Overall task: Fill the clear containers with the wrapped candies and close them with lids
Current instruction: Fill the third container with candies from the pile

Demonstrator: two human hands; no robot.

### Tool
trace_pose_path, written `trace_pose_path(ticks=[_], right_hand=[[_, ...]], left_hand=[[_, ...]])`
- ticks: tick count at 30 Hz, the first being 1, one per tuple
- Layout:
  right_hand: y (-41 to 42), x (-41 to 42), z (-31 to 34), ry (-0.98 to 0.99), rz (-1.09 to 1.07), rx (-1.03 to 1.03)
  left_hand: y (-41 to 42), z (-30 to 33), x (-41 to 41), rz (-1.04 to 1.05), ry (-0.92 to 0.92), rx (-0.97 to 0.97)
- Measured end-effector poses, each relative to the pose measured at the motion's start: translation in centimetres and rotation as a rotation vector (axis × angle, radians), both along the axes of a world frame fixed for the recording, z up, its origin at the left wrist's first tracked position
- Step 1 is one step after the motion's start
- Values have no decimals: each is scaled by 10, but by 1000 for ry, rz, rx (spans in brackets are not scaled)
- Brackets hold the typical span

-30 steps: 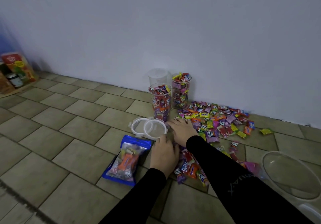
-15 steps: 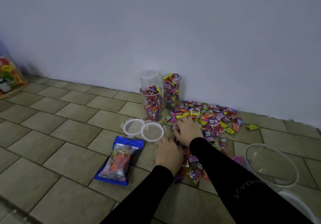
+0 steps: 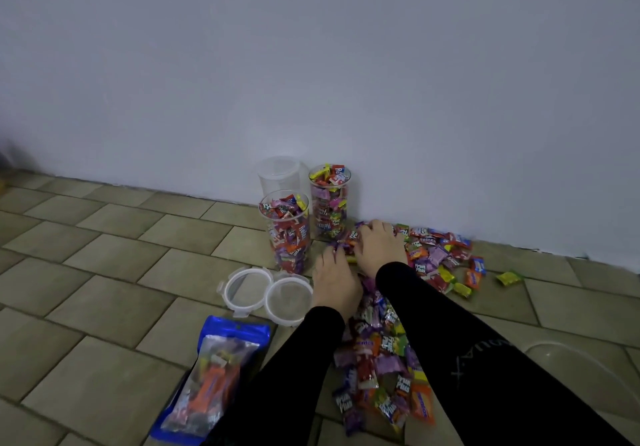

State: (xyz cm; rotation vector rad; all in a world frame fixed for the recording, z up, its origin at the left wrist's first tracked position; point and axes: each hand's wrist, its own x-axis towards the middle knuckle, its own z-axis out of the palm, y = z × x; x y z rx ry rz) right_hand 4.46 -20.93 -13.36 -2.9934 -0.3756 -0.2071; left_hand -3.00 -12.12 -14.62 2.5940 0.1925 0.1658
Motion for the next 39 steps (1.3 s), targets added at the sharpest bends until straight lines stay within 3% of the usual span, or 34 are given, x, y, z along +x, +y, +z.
trace_pose_path(ticks=[8, 13, 20, 31, 39], right_hand=[[3, 47, -13, 18, 78, -50], [3, 57, -26, 153, 80, -1], [-5, 37, -29, 105, 1, 42], [-33, 1, -23, 42, -172, -145], [-41, 16, -15, 23, -152, -235]], left_hand=[[7, -11, 47, -40, 106, 21], [2, -20, 51, -33, 107, 60], [-5, -21, 40, -18, 119, 64], [-20, -21, 1, -98, 91, -9], [-18, -21, 17, -179, 117, 130]])
